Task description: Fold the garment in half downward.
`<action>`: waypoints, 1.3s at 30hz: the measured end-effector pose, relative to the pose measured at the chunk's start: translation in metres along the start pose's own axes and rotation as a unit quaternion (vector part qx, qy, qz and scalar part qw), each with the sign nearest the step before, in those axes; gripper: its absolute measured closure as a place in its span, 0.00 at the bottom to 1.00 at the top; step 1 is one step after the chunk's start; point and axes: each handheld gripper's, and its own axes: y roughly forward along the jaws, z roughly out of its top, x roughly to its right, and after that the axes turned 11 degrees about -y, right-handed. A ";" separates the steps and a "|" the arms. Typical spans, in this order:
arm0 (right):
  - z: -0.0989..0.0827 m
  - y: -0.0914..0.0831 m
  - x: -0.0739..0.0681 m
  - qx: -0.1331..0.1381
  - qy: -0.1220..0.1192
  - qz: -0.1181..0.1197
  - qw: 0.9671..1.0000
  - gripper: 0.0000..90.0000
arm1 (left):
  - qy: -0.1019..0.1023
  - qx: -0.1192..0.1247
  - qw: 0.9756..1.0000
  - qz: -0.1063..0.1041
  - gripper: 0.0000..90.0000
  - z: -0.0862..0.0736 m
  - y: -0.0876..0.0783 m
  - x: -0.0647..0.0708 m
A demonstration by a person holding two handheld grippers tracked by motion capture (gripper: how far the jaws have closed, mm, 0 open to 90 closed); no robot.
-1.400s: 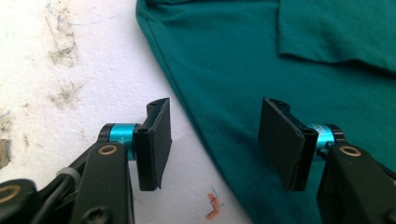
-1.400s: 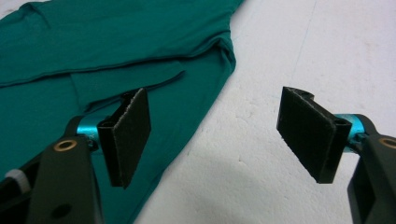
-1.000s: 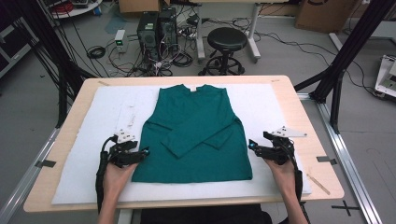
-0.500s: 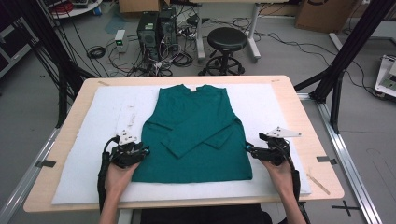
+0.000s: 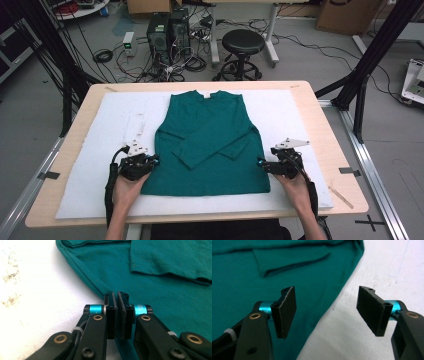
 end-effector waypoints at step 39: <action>0.002 0.013 -0.020 -0.010 -0.026 0.011 1.000 0.97 | -0.006 0.002 1.000 -0.004 0.96 0.000 0.000 -0.001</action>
